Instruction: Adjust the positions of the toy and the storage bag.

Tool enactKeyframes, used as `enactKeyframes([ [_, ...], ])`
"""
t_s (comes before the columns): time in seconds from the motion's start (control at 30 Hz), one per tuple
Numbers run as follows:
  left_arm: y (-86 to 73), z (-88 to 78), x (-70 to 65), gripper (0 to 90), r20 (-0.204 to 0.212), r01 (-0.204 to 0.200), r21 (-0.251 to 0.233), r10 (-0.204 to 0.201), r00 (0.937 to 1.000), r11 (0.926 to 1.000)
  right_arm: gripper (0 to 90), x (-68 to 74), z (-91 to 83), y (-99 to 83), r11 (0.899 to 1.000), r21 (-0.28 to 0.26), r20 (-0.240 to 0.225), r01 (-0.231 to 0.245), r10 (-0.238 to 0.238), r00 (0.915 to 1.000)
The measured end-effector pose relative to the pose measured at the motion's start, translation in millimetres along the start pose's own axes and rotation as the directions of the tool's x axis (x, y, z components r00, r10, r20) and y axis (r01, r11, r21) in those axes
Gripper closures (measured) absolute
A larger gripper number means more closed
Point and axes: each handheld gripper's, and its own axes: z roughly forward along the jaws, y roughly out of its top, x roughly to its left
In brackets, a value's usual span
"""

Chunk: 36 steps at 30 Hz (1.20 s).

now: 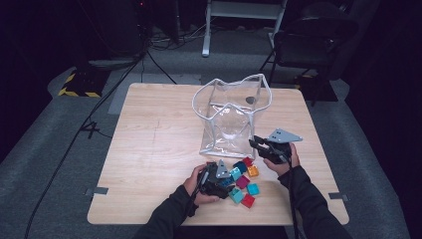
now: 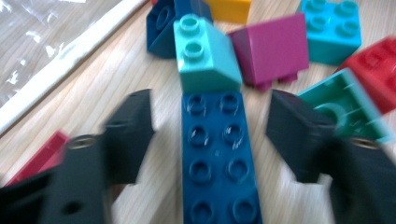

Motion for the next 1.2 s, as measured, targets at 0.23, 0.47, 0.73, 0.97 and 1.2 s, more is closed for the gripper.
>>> enactKeyframes([
  [0.23,-7.9,-31.3,6.1,18.5,-0.015,0.024,-0.052,-0.025,0.9996,0.9984,62.3,2.0,-24.4,-11.4,1.0,0.006,-0.036,0.013,-0.012,0.9993],
  [0.47,-42.0,-65.8,6.0,16.5,-0.05,0.04,-0.021,-0.041,0.9979,0.999,52.9,12.4,-47.1,-36.5,0.999,0.036,-0.109,0.018,-0.014,0.9939],
  [0.73,-95.9,-95.4,15.8,16.4,-0.098,0.116,0.036,-0.112,0.9888,0.9926,46.6,41.5,-69.9,-54.9,0.998,0.054,-0.203,0.043,-0.031,0.9786],
  [0.97,-122.8,-111.4,26.9,15.6,-0.111,0.179,0.021,-0.176,0.9782,0.9836,42.9,45.5,-74.8,-71.6,0.997,0.066,-0.26,0.04,-0.021,0.9653],
  [1.2,-140.5,-125.2,40.2,14.2,-0.148,0.223,0.002,-0.22,0.9642,0.9748,41.8,51.7,-61.9,-78.1,0.994,0.097,-0.293,0.058,-0.027,0.9557],
])
